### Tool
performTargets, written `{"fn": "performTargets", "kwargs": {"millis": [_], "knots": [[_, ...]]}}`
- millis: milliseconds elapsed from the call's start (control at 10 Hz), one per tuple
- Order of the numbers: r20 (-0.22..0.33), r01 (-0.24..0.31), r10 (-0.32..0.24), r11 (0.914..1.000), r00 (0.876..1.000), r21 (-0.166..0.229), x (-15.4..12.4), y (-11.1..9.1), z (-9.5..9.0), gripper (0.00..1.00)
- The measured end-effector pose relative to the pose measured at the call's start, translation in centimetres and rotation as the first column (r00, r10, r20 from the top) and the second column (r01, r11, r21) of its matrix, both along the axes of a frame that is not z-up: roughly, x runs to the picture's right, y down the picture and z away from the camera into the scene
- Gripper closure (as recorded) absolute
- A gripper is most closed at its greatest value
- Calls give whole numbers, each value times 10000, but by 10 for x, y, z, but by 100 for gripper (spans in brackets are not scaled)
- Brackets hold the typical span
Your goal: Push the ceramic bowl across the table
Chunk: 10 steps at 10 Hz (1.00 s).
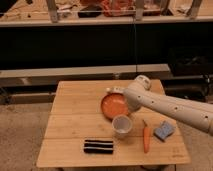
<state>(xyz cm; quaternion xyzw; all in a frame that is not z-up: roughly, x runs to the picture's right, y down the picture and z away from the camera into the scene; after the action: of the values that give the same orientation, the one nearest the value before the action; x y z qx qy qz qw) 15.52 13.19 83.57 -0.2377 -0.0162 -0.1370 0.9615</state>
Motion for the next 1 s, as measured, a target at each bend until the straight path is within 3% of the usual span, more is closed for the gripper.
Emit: {"fn": "performTargets", "kwargs": {"millis": [200, 500, 1000], "knots": [[24, 70, -70, 10000, 10000, -32, 5, 0, 4, 100], [201, 358, -356, 9993, 9992, -134, -25, -4, 15, 100], [432, 739, -729, 9970, 9964, -233, -40, -10, 24, 100]]}}
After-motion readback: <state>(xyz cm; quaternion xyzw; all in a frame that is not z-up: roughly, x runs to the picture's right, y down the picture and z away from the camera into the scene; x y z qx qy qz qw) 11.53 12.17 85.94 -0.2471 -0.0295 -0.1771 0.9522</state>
